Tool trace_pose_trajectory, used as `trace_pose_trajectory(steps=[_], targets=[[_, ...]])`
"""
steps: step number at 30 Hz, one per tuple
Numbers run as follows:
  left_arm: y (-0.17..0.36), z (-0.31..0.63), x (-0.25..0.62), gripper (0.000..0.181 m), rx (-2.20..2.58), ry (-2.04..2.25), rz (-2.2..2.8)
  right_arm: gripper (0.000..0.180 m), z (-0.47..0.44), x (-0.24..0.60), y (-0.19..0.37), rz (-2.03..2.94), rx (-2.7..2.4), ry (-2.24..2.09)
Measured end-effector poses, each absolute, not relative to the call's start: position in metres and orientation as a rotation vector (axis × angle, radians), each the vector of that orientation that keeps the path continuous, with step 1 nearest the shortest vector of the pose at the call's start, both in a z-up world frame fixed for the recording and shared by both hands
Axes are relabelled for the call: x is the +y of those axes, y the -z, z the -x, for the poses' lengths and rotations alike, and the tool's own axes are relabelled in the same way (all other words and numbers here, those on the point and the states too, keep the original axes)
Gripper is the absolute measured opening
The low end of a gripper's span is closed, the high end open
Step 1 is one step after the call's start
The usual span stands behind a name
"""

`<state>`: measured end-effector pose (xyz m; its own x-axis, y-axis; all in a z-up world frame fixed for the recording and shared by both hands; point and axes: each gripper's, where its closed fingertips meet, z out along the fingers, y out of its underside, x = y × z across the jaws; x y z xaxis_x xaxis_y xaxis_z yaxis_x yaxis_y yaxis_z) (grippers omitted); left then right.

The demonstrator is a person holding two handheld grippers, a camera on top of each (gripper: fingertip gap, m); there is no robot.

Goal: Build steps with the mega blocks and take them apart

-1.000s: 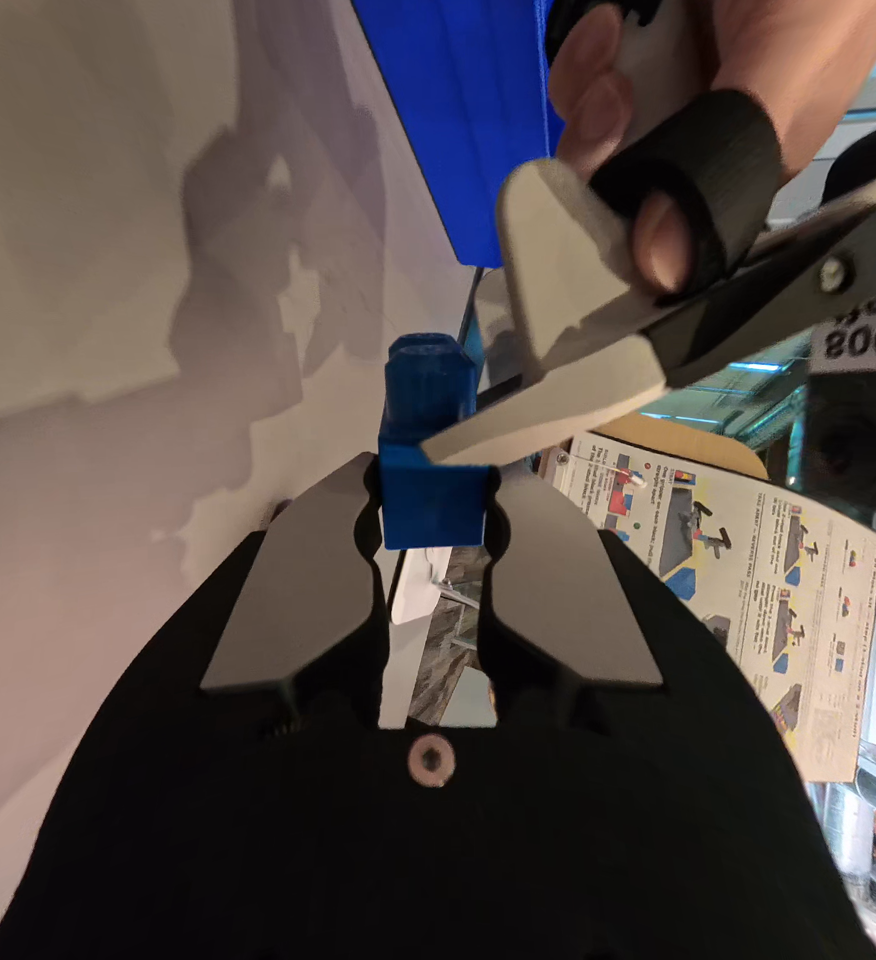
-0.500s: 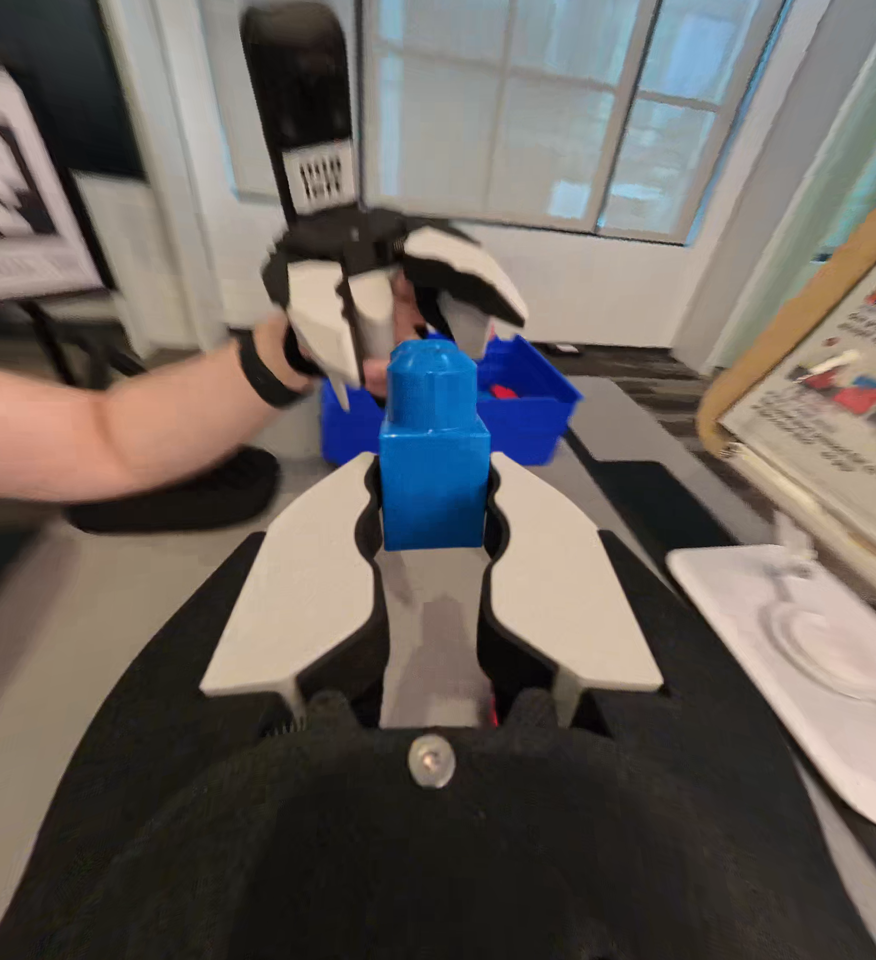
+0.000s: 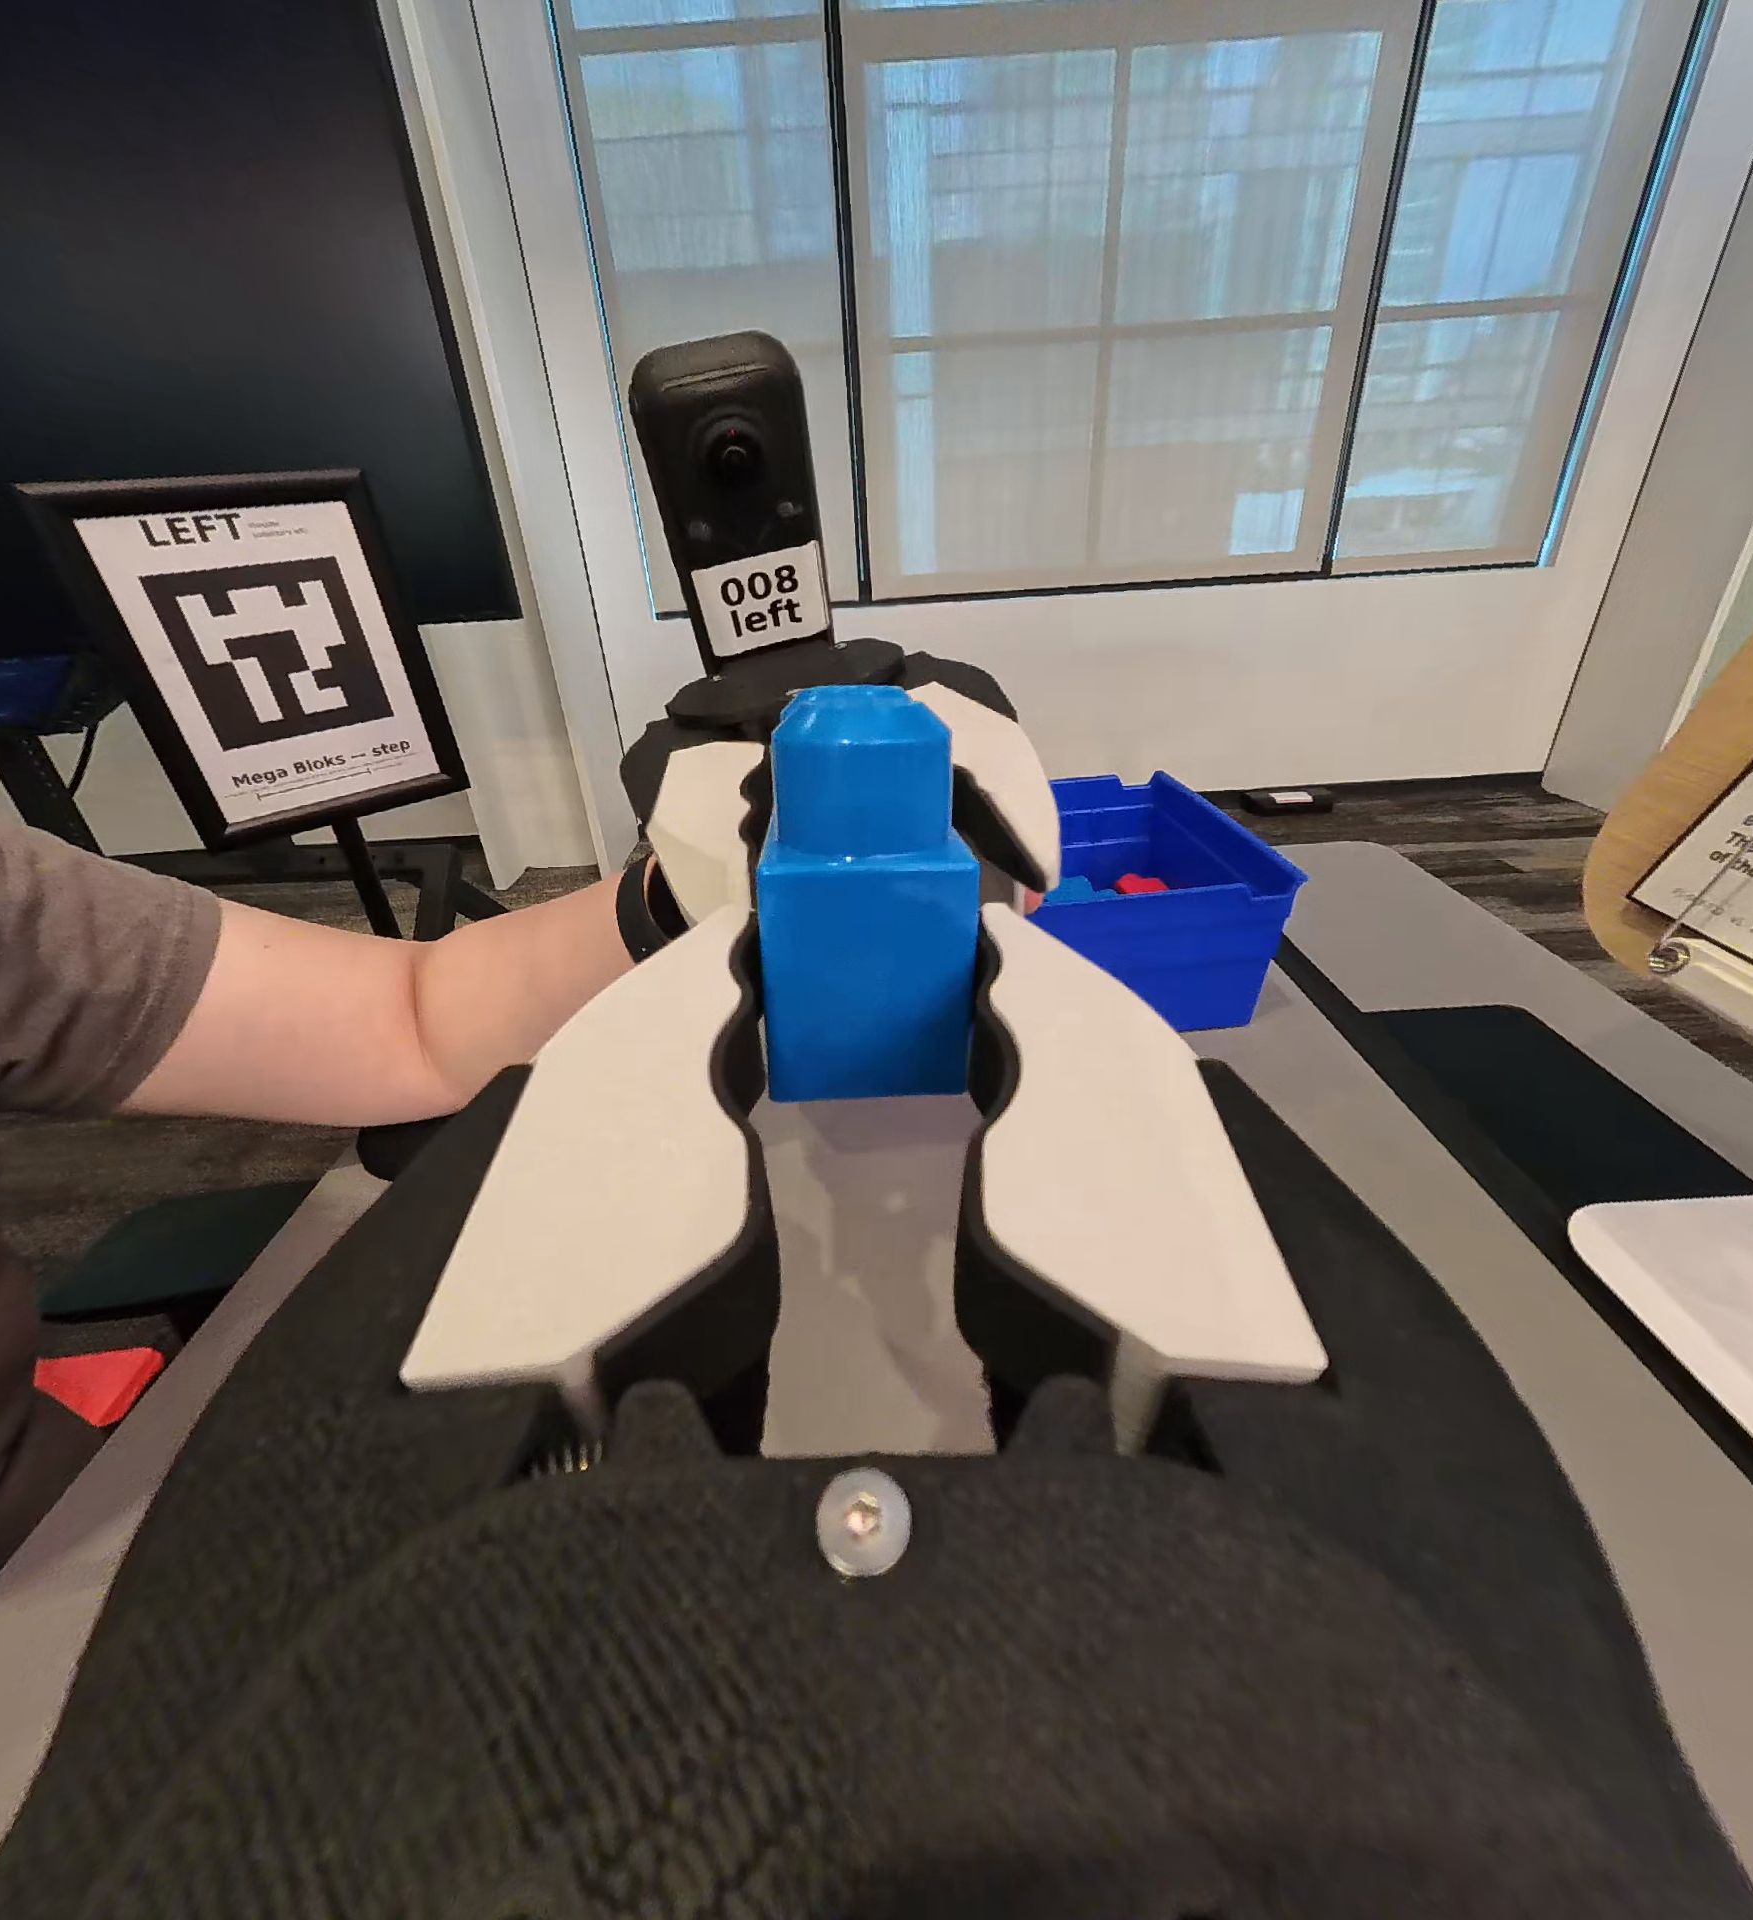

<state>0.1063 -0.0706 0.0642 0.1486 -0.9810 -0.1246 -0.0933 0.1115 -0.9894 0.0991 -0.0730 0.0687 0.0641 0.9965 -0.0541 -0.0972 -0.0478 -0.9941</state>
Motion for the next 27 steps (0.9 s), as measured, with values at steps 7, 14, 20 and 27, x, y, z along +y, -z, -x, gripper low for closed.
trace_pose_trajectory(steps=[7, 14, 20, 27], targets=[[-0.062, -0.107, -0.074, 0.039, 1.243, 0.996, 1.278, 0.037, -0.101, -0.074, -0.070, 1.185, -1.086, -1.204], [-0.058, -0.106, -0.075, 0.038, 1.272, 0.983, 1.301, 0.037, -0.113, -0.072, -0.077, 1.202, -1.124, -1.119], [-0.061, -0.107, -0.075, 0.037, 1.239, 1.019, 1.294, 0.035, -0.113, -0.071, -0.072, 1.239, -1.142, -1.121], [-0.051, -0.114, -0.069, 0.057, 1.226, 0.958, 1.339, 0.035, -0.105, -0.071, -0.069, 1.240, -1.088, -1.213]])
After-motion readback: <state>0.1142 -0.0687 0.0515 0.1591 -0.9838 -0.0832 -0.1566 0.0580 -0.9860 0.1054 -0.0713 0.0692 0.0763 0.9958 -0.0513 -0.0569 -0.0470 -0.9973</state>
